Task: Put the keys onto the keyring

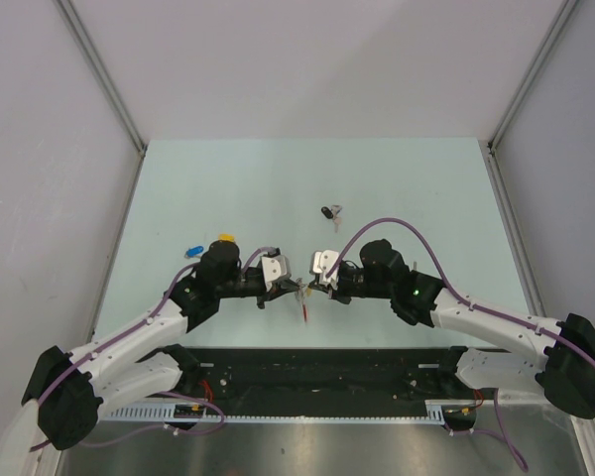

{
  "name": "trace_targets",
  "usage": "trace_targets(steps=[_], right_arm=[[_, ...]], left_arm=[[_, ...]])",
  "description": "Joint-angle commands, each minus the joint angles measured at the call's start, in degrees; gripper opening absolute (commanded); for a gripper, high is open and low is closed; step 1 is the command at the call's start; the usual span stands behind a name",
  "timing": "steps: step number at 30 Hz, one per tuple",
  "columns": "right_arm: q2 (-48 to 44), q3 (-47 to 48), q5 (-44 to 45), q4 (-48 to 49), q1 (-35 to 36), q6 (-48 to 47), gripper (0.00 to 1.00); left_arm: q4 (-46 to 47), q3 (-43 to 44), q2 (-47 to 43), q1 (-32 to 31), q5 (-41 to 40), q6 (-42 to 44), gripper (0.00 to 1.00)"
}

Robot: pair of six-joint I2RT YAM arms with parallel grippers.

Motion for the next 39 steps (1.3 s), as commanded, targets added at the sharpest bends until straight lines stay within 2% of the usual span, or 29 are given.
trace_targets(steps=[1, 20, 33, 39], right_arm=[[-0.57, 2.33, -0.98, 1.30, -0.12, 0.27, 0.00], [0.39, 2.42, -2.30, 2.44, -0.12, 0.54, 0.00], [-3.12, 2.42, -0.10, 1.12, -0.12, 0.89, 0.00], [-1.46, 2.33, -1.24, 1.47, -0.04, 0.97, 0.00]], left_arm=[[-0.62, 1.35, -0.87, -0.17, -0.19, 1.19, 0.00], [-0.62, 1.27, -1.22, -0.70, 1.74, 2.07, 0.00], [-0.71, 1.09, -1.48, -0.70, -0.10, 2.24, 0.00], [-0.71, 1.18, -1.66, -0.70, -0.10, 2.24, 0.01]])
